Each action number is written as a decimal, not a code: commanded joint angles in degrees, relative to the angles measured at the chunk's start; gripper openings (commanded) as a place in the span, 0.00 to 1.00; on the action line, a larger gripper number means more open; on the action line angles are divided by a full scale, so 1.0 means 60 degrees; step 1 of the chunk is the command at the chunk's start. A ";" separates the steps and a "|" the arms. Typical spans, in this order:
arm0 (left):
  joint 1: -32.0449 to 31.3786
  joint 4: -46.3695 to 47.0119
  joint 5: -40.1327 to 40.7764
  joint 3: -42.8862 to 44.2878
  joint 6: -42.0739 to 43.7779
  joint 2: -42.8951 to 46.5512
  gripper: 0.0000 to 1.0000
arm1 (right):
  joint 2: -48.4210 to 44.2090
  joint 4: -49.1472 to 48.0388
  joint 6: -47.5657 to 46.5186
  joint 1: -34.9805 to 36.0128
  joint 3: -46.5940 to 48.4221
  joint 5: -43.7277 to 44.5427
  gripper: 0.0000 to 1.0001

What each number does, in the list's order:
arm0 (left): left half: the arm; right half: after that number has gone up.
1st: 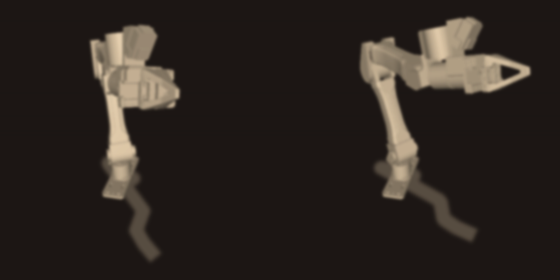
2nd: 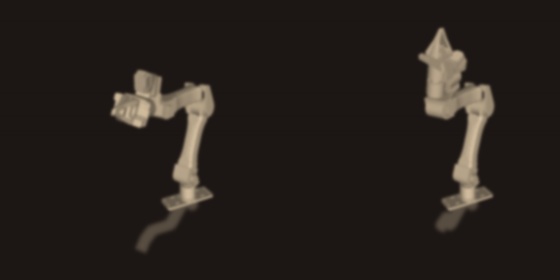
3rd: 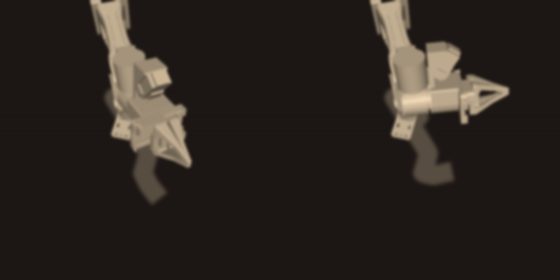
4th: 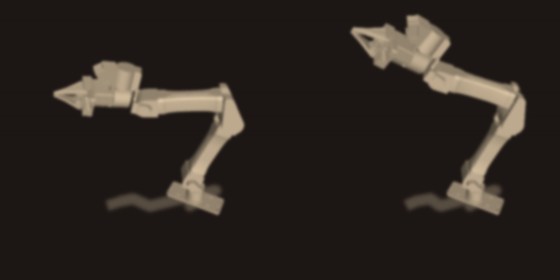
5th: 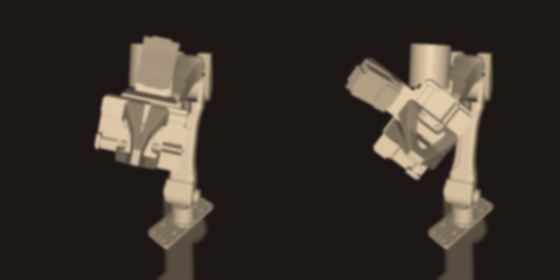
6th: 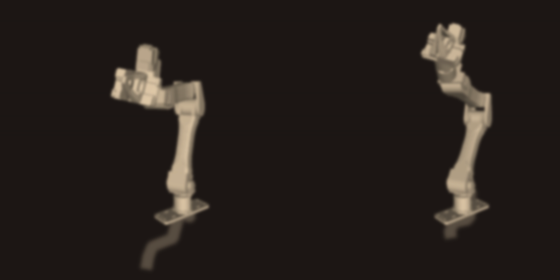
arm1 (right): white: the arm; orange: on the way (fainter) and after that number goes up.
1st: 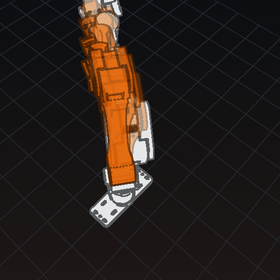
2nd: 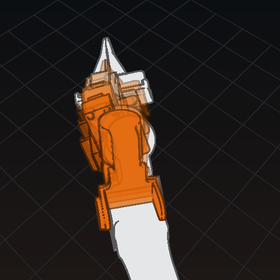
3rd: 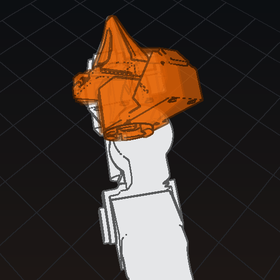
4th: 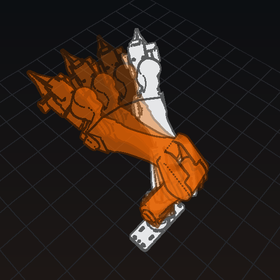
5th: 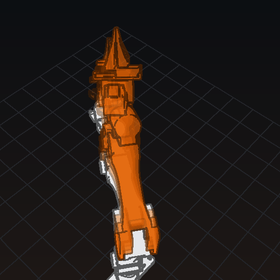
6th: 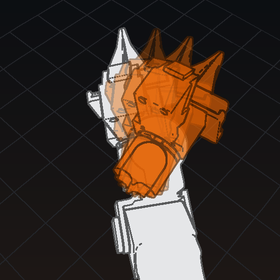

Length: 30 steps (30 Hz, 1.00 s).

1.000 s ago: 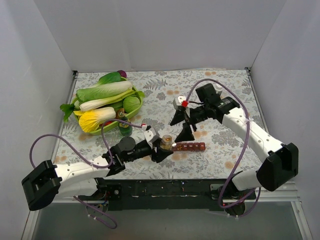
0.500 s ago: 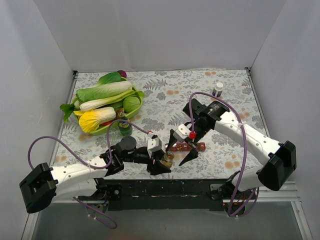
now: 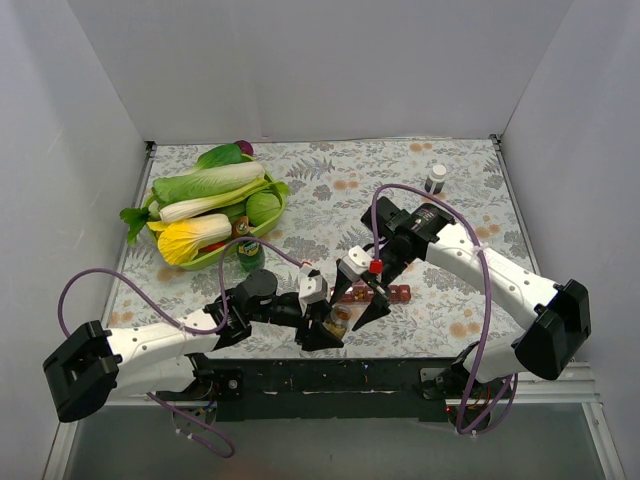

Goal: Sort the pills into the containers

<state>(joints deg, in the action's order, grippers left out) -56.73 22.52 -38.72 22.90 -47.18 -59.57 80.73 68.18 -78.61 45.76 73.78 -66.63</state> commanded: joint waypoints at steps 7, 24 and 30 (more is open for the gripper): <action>0.0065 0.0610 -0.0285 0.0345 -0.0018 -0.0003 0.00 | 0.0022 -0.0494 0.0576 0.0064 -0.0240 -0.0014 0.64; 0.0051 0.1940 0.5245 0.0358 -0.0061 -0.0279 0.00 | -0.0680 -0.5850 0.9171 -0.0008 -0.1952 0.2428 0.16; -0.0052 0.3305 0.9469 0.1266 0.0143 -0.2212 0.00 | -0.0302 -0.8329 1.3026 -0.1778 -0.3346 0.4192 0.01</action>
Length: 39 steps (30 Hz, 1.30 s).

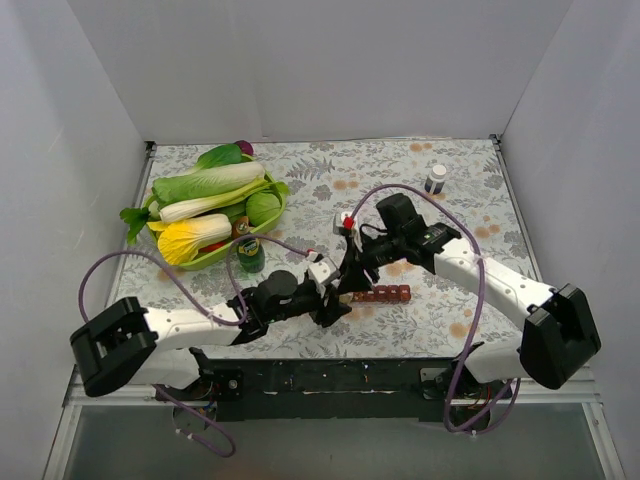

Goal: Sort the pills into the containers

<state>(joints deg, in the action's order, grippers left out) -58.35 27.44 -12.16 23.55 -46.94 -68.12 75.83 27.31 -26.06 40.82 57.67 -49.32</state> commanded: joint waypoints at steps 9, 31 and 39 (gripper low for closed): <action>0.0232 0.2811 0.2120 0.0251 0.0381 -0.0588 0.00 | -0.0171 0.0425 -0.0088 -0.1339 0.1179 -0.1300 0.76; 0.0335 0.0055 -0.2528 -0.0205 0.0162 0.1817 0.00 | 0.0515 0.4736 -0.5679 0.0008 0.2488 -0.2855 0.72; 0.0335 0.0128 -0.2163 -0.0190 0.0089 0.1831 0.00 | 0.0633 0.4238 -0.4871 0.0243 0.2255 -0.2489 0.45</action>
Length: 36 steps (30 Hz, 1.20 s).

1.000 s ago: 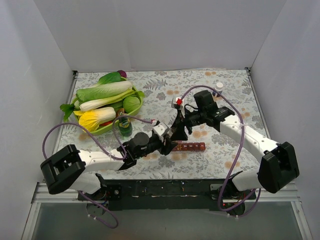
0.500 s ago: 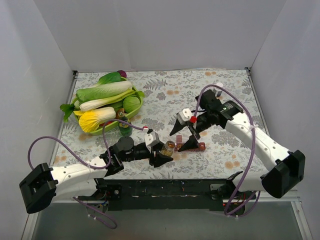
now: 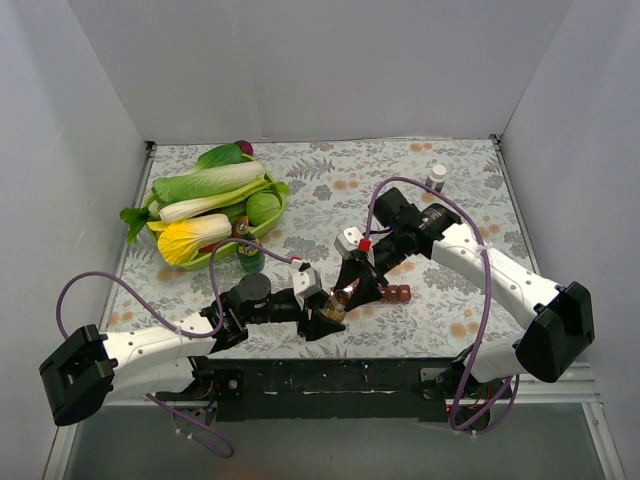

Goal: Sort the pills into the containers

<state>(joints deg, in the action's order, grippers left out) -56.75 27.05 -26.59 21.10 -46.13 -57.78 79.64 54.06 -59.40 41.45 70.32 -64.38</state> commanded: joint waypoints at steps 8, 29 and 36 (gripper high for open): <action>0.0069 0.0355 0.0724 0.0233 -0.0412 0.0196 0.12 | -0.0221 -0.1946 0.2427 0.0137 -0.0470 0.1002 0.29; 0.0171 -0.3904 0.3156 0.1346 0.2135 0.1119 0.98 | -0.0750 -0.3151 0.4202 -0.7094 -0.0297 0.5161 0.18; 0.0201 -0.4097 0.3830 0.1506 0.2152 0.1076 0.98 | 0.1695 -0.4043 0.3791 -0.8842 0.1724 0.8526 0.18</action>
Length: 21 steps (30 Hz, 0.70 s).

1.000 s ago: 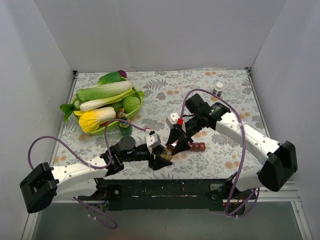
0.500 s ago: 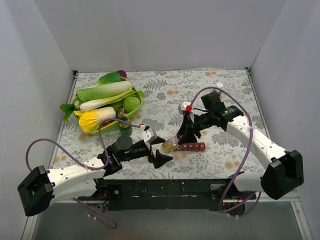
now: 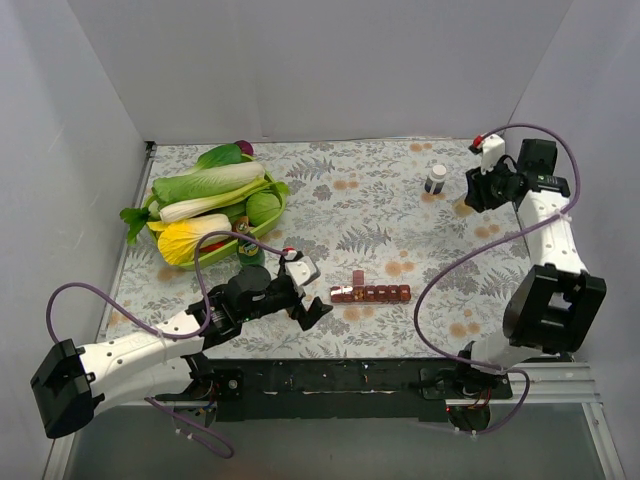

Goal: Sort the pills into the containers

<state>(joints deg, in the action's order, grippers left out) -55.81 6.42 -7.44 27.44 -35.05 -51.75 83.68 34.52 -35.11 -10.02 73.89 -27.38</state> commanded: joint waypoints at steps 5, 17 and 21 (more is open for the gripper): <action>0.0044 -0.1011 0.0933 0.0656 0.0275 0.0054 0.98 | 0.3935 0.0191 -0.0096 -0.0410 0.3867 0.3127 0.22; 0.0059 -0.1157 0.0757 0.0509 0.0041 0.0144 0.98 | 0.5609 0.0355 0.0110 -0.0527 0.5058 0.2907 0.43; 0.0044 -0.1245 0.0699 0.0597 -0.0193 -0.0003 0.98 | 0.5566 0.0413 0.0096 -0.0542 0.5146 0.2922 0.71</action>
<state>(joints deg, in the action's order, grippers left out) -55.70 -0.10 -3.18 29.26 -34.96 -51.46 117.71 36.93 -34.74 -12.80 101.58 -9.32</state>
